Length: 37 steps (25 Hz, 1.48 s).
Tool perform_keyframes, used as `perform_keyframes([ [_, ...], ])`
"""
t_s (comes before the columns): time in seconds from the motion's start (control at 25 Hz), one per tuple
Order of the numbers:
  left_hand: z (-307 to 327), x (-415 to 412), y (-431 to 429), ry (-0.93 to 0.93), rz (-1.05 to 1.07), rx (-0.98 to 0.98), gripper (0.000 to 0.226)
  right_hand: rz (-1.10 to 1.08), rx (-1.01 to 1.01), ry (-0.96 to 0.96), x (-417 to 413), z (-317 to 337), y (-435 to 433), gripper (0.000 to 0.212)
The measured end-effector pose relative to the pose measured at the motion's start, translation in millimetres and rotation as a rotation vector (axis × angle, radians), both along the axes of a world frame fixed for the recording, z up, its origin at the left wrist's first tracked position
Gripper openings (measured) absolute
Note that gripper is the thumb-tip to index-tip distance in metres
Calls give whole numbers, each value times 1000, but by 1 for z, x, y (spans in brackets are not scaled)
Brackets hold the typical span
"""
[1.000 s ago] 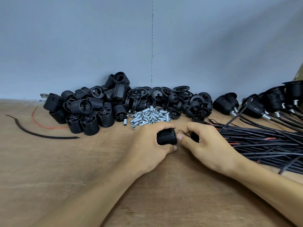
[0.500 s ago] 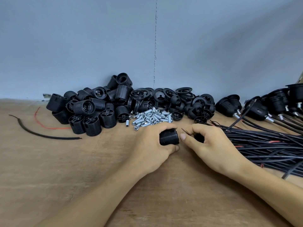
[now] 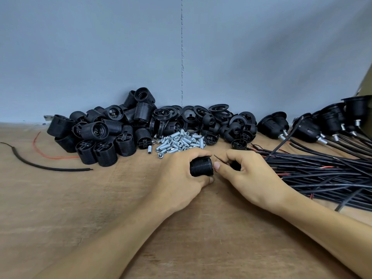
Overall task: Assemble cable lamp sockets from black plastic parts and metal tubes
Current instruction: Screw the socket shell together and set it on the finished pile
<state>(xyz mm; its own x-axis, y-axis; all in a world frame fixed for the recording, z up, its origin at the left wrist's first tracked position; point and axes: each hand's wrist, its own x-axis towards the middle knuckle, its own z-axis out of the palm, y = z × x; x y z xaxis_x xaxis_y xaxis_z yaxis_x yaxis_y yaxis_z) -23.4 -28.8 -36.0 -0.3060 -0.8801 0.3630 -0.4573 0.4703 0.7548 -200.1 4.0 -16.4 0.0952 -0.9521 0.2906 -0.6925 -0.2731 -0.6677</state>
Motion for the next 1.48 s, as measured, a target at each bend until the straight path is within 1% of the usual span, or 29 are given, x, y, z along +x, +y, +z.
perform_keyframes([
  [0.24,1,0,1,11,2,-14,44,22,-4,11,0,-1,0,31],
  [0.44,0,1,0,5,-12,-29,43,9,-23,-26,-2,-4,-3,31],
  [0.52,-1,1,-1,13,-10,-43,42,1,-37,-43,-4,-5,-4,27],
  [0.64,-1,2,-1,56,3,-51,43,60,-50,-159,-6,-3,-3,13],
  [0.72,-1,3,-1,72,6,-45,44,128,-49,-218,-7,-1,-2,11],
  [0.8,-2,4,-1,73,7,-46,46,186,-15,-339,-6,2,-1,4],
  [0.84,-2,4,-1,74,9,-48,48,206,6,-403,-7,3,-1,5],
  [0.88,-2,3,-1,77,13,-53,50,219,25,-451,-8,5,-1,11],
  [0.96,-3,3,0,75,19,-80,52,243,47,-494,-10,7,-1,15],
  [1.12,-4,3,1,45,11,-165,52,232,78,-605,-9,8,-2,17],
  [1.2,-4,3,2,39,-1,-196,51,195,92,-650,-7,9,-3,13],
  [1.24,-4,2,3,43,-9,-208,51,170,75,-630,-6,9,-2,11],
  [1.32,-3,1,4,61,-27,-223,50,117,-6,-502,-4,8,1,8],
  [1.48,-2,1,3,102,-43,-234,45,42,-198,-215,2,8,10,14],
])
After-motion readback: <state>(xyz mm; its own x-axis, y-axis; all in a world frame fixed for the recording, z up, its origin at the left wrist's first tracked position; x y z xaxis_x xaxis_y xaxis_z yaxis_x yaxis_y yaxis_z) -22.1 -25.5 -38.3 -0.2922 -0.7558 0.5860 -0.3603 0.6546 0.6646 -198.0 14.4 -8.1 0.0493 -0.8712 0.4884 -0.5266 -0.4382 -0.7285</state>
